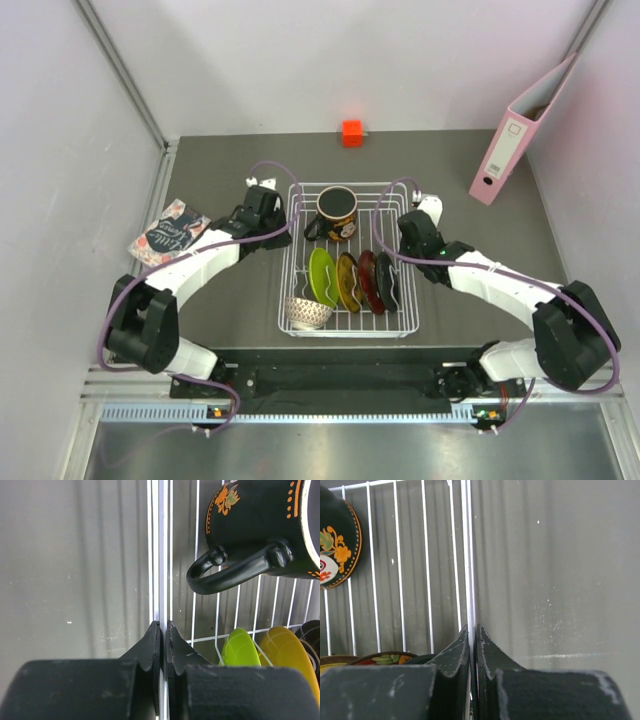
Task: Unload the mixed dishes from the dish rack
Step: Move the dish rack to the center of the board.
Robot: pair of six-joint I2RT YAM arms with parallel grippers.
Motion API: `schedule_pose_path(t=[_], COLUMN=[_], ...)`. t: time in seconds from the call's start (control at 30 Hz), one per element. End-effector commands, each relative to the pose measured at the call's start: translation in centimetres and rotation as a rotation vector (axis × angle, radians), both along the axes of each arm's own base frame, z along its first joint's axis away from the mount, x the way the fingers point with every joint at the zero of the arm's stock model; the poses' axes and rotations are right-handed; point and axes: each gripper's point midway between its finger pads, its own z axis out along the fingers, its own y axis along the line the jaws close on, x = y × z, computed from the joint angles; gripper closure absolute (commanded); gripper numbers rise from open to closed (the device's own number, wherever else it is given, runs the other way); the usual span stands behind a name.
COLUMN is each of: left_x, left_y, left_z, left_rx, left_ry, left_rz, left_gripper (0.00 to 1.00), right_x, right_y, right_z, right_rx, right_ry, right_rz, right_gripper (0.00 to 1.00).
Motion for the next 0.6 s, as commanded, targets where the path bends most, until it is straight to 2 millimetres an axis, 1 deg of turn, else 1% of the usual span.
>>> schedule_pose_path(t=[0.0, 0.07, 0.1, 0.17, 0.2, 0.23, 0.27, 0.3, 0.33, 0.37, 0.4, 0.43, 0.47, 0.53, 0.57], left_x=[-0.1, 0.3, 0.9, 1.5, 2.5, 2.9, 3.3, 4.3, 4.7, 5.1, 6.0, 6.6, 7.6, 8.7, 9.3], left_y=[-0.1, 0.0, -0.1, -0.1, -0.3, -0.3, -0.3, -0.7, -0.8, -0.9, -1.3, -1.3, -1.6, -1.7, -1.6], left_z=[-0.9, -0.5, 0.3, 0.9, 2.1, 2.5, 2.1, 3.3, 3.4, 2.6, 3.5, 3.4, 3.4, 3.1, 1.9], left_rx=[0.002, 0.007, 0.003, 0.013, 0.013, 0.021, 0.036, 0.031, 0.038, 0.055, 0.048, 0.060, 0.066, 0.074, 0.087], left_ry=[0.030, 0.016, -0.005, -0.016, -0.046, -0.050, -0.038, -0.062, -0.061, -0.038, -0.056, -0.059, -0.058, -0.058, -0.038], left_rz=[0.008, 0.019, 0.024, 0.033, 0.037, 0.039, 0.038, 0.041, 0.042, 0.036, 0.034, 0.032, 0.035, 0.040, 0.044], left_gripper=[1.00, 1.00, 1.00, 1.00, 1.00, 1.00, 1.00, 1.00, 1.00, 1.00, 1.00, 1.00, 1.00, 1.00, 1.00], right_x=[1.2, 1.6, 1.8, 2.7, 3.1, 3.9, 4.6, 5.0, 5.9, 6.6, 7.0, 7.8, 8.4, 9.7, 10.3], right_y=[0.3, 0.7, 0.8, 1.1, 1.1, 1.4, 1.2, 1.1, 1.5, 1.0, 0.8, 1.1, 0.6, 0.7, 0.0], right_z=[0.2, 0.6, 0.8, 1.8, 2.2, 2.9, 3.4, 3.5, 4.2, 4.4, 4.5, 4.7, 4.8, 4.6, 4.4], right_rx=[0.030, 0.042, 0.043, 0.055, 0.057, 0.067, 0.072, 0.071, 0.085, 0.086, 0.087, 0.099, 0.103, 0.108, 0.105], right_ry=[-0.013, -0.021, -0.025, -0.045, -0.051, -0.063, -0.071, -0.064, -0.072, -0.072, -0.071, -0.068, -0.068, -0.061, -0.049], right_rz=[-0.026, -0.024, -0.025, -0.030, -0.035, -0.035, -0.044, -0.047, -0.045, -0.058, -0.064, -0.063, -0.077, -0.081, -0.098], right_gripper=[1.00, 1.00, 1.00, 1.00, 1.00, 1.00, 1.00, 1.00, 1.00, 1.00, 1.00, 1.00, 1.00, 1.00, 1.00])
